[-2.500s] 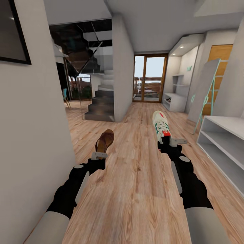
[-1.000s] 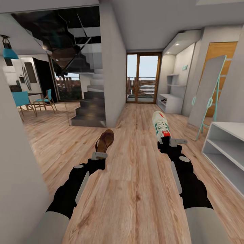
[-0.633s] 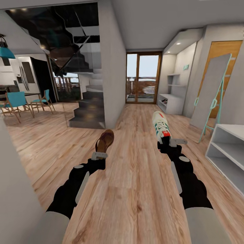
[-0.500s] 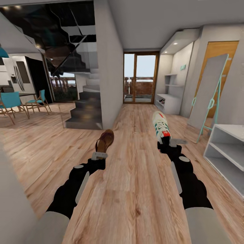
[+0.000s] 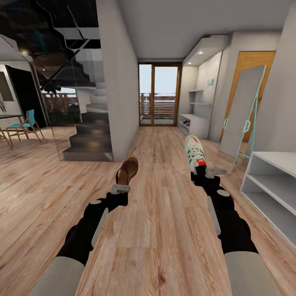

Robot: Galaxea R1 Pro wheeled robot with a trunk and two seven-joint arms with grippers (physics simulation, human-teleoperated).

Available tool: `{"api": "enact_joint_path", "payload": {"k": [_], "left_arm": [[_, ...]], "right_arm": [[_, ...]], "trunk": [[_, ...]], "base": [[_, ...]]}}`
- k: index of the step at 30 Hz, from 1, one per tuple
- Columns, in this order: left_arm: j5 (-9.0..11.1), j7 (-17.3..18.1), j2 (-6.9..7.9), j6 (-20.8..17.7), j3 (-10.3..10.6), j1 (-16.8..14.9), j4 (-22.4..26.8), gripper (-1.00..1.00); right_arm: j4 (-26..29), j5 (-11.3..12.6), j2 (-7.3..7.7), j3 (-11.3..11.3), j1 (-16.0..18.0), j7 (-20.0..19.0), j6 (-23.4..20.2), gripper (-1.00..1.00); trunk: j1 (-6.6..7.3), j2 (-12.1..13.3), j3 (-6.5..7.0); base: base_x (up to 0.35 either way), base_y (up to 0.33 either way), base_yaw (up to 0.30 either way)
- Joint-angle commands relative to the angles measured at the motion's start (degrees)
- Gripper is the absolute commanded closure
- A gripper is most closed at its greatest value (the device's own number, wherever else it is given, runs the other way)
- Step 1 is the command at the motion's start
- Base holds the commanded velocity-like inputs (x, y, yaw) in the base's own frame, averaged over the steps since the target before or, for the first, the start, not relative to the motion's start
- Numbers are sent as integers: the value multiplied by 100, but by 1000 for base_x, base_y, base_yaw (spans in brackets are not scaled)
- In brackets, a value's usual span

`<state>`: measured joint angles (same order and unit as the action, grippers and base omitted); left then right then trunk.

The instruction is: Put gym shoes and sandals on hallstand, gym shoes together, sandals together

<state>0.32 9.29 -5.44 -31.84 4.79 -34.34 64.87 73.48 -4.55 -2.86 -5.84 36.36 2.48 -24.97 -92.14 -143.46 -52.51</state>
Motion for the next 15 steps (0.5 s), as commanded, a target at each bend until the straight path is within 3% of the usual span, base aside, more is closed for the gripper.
{"api": "enact_joint_path", "payload": {"k": [1, 15], "left_arm": [[-14, 28, -1, -33, -4, -3, 6, 100], [-6, 29, -1, -33, -4, 2, 3, 100]], "right_arm": [[8, -46, -4, -5, 5, -2, -34, 100], [10, -46, -4, -5, 6, -2, -34, 100]], "trunk": [[-2, -3, -6], [-2, -3, -6]], "base": [[347, 0, -6], [347, 0, -1]]}}
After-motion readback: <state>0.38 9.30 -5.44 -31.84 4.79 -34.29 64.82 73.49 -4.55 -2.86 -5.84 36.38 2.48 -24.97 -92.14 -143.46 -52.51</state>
